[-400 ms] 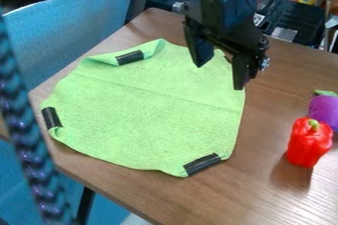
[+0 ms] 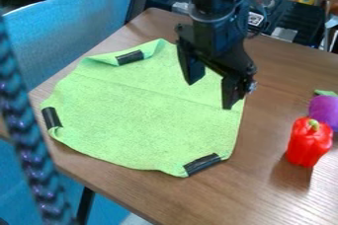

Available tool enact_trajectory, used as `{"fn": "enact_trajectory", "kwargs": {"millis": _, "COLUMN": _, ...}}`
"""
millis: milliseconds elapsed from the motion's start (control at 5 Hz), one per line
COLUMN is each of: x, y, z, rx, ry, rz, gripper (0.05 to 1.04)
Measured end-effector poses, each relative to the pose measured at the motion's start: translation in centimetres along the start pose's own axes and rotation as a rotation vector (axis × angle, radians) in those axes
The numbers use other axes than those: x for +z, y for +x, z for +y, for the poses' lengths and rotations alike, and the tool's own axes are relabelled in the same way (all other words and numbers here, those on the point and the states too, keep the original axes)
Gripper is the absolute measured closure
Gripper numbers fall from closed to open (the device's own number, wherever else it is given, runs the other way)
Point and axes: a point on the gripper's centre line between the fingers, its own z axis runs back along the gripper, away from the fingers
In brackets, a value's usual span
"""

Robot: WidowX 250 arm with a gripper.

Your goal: Fold the cloth from bottom right to top left

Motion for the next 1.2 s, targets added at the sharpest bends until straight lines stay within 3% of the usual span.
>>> {"fn": "enact_trajectory", "kwargs": {"millis": 800, "x": -4.5, "y": -3.8, "z": 1.0, "rx": -0.111, "ry": 0.099, "rz": 0.001, "gripper": 0.083}}
{"fn": "enact_trajectory", "kwargs": {"millis": 1200, "x": -5.8, "y": -4.5, "z": -0.7, "rx": -0.150, "ry": 0.113, "rz": 0.013, "gripper": 0.083}}
